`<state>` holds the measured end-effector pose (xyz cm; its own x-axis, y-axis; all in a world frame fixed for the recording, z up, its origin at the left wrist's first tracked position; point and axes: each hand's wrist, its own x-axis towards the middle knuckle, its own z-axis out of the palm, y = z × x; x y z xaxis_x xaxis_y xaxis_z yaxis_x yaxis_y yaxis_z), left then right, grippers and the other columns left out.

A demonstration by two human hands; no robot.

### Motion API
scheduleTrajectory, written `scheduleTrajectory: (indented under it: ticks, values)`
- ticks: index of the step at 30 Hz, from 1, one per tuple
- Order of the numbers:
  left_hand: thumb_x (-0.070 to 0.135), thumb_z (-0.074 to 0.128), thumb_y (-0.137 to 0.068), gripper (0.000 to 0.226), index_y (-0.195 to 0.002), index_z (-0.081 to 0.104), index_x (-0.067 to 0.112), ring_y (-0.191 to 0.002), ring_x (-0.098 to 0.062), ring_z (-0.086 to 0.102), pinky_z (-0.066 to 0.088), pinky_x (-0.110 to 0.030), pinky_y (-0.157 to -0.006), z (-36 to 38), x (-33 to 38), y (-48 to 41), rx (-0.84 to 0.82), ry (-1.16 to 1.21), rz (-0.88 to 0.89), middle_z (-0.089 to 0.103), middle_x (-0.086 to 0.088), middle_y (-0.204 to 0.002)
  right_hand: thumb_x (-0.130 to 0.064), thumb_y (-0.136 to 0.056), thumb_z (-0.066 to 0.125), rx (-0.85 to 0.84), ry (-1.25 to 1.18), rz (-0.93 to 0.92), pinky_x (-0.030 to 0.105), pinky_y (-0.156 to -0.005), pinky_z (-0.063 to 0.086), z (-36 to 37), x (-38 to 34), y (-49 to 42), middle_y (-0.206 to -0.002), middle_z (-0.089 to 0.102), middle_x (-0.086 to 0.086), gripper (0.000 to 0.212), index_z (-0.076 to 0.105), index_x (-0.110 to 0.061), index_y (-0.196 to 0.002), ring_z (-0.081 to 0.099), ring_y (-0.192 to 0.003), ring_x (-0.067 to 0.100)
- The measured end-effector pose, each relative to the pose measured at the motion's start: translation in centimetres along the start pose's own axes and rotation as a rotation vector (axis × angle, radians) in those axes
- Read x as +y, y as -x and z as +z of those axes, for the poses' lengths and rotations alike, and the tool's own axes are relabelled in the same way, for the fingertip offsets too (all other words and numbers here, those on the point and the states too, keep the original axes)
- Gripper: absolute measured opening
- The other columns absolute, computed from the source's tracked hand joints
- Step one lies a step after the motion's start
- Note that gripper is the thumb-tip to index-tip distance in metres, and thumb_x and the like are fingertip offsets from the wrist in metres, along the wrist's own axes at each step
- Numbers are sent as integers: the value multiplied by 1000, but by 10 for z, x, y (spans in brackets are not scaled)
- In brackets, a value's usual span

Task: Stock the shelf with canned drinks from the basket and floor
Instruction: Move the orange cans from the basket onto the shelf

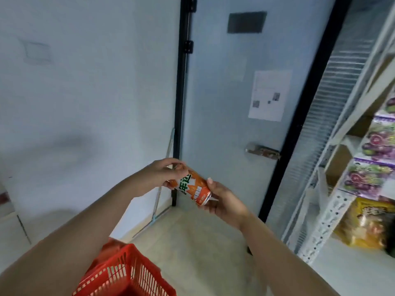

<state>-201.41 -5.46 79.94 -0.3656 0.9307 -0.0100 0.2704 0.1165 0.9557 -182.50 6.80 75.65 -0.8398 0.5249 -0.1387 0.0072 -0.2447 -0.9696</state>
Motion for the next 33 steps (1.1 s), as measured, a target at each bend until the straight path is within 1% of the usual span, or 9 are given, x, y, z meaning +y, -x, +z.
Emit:
scheduleTrajectory:
  ticks: [3,5,9,12,16,20,23,28,33]
  values:
    - [28,76,-79,49,-125,59,23,-106,-22,63,56,-27,-77,52,40,-6,-94,10,54,63,-11,-120,-45,-81,62,56,-51,-59,37,-82,58,-47,-24,46,-104,67,13,66,54,0,-129,66,-92,24]
    - [39,84,-66,65,-125,59,25,-107,-21,65,57,-29,-81,90,69,-7,-140,14,96,65,-8,-119,-45,-82,62,87,-73,-97,37,-84,58,-79,-40,81,-109,67,15,63,55,-2,-128,66,-98,27]
    - [61,88,-39,90,-119,64,29,-102,-19,66,55,-23,-72,165,130,-7,-175,-40,207,67,-4,-113,-46,-81,64,175,-114,-169,38,-85,57,-135,-69,152,-122,64,22,59,58,-6,-124,66,-104,31]
    - [59,85,-44,79,-115,66,30,-99,-18,66,54,-21,-69,224,177,-9,-219,-102,307,68,-4,-111,-45,-80,64,230,-159,-220,38,-87,57,-174,-89,208,-126,62,22,55,59,-10,-122,66,-106,30]
    - [40,81,-69,52,-117,65,25,-95,-16,67,56,-20,-69,307,238,-13,-292,-184,417,68,-5,-110,-43,-78,66,349,-206,-290,38,-84,58,-224,-111,279,-119,67,16,54,58,-13,-122,68,-105,30]
    - [73,80,-41,77,-107,69,36,-97,-15,68,57,-28,-77,366,281,-17,-347,-275,544,70,0,-108,-45,-75,67,433,-223,-344,43,-91,56,-260,-121,329,-116,70,14,61,58,-10,-124,68,-105,30]
    - [70,77,-45,71,-106,69,36,-96,-18,68,59,-37,-81,410,307,-18,-427,-311,616,70,0,-104,-46,-75,65,491,-231,-405,43,-93,55,-285,-121,363,-109,72,12,53,62,-12,-116,70,-101,29]
    - [67,80,-52,64,-105,69,34,-96,-17,66,56,-33,-84,482,349,-28,-518,-376,739,68,0,-104,-51,-86,54,658,-133,-455,41,-90,55,-327,-125,408,-105,74,5,43,60,-20,-115,69,-103,25]
    - [57,73,-62,55,-110,66,30,-92,-13,66,57,-34,-82,540,387,-46,-609,-443,860,68,4,-100,-51,-86,60,783,-49,-513,47,-100,49,-370,-138,438,-115,70,12,55,59,-13,-125,63,-114,29]
